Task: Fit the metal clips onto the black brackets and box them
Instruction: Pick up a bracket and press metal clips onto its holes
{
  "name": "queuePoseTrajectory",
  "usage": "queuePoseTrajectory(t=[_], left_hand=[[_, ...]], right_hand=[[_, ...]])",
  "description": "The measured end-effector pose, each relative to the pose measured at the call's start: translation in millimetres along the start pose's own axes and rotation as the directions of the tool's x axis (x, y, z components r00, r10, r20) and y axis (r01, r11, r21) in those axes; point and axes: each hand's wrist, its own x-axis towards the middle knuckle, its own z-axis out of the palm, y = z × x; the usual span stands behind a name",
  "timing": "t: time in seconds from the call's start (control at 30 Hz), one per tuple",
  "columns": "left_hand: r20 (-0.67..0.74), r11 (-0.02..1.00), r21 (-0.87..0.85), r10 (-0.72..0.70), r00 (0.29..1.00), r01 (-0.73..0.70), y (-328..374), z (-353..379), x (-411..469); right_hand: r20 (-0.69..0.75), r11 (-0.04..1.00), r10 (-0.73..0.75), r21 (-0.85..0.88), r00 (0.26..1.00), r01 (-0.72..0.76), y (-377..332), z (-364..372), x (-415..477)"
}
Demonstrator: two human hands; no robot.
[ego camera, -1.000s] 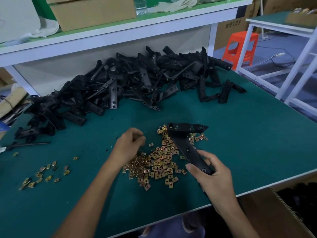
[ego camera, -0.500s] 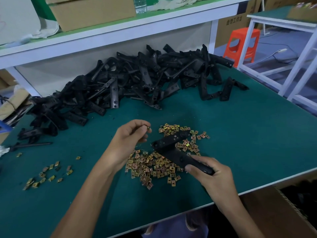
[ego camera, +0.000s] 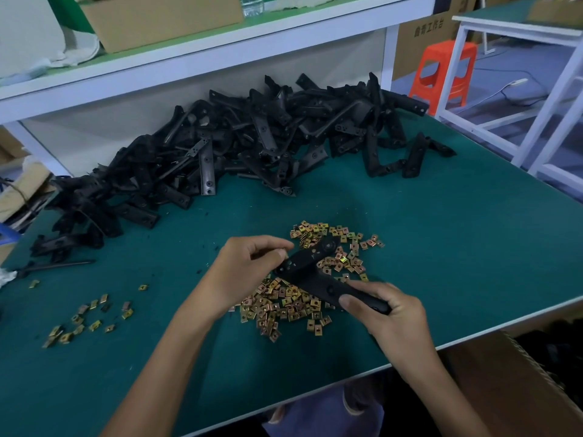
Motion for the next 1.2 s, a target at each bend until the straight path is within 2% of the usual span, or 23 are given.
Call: queuePoseTrajectory(t=[0.27, 0.47, 0.6, 0.9, 1.03, 1.2], left_hand=[[-0.005, 0.995, -0.086, -0.046, 0.999, 0.045, -2.9, 0.2, -2.0], [-0.011, 0.999, -0.004, -0.052, 0.999, 0.052, -7.9, 2.7, -2.7], [-0.031, 0.995, -0.074, -0.064, 0.997, 0.062, -8.4, 3.3, -3.8], [0.018, 0.999, 0.051, -0.018, 1.000, 0.017, -18.8, 6.0, -9.8], [-0.092, 0.969, 0.246, 0.056, 0.994, -0.032, -25.6, 19.2, -16.6], [-0.133, 0.969, 0.232, 0.113, 0.985, -0.080, -26.7, 28.5, -17.5]], right_hand=[[0.026, 1.000, 0.002, -0.023, 1.000, -0.002, 2.5, -0.2, 1.7], [0.018, 0.999, -0.003, -0.039, 1.000, 0.004, 1.3, 0.4, 1.2], [0.026, 1.000, 0.002, -0.022, 1.000, -0.002, -1.5, -0.1, -0.3], [0.004, 1.000, 0.019, -0.025, 1.000, -0.019, -2.3, 1.2, 1.1], [-0.011, 1.000, 0.017, -0.020, 1.000, -0.017, -2.0, 1.9, 1.0], [-0.026, 0.999, 0.022, -0.027, 0.999, -0.022, -2.5, 2.2, 0.1]])
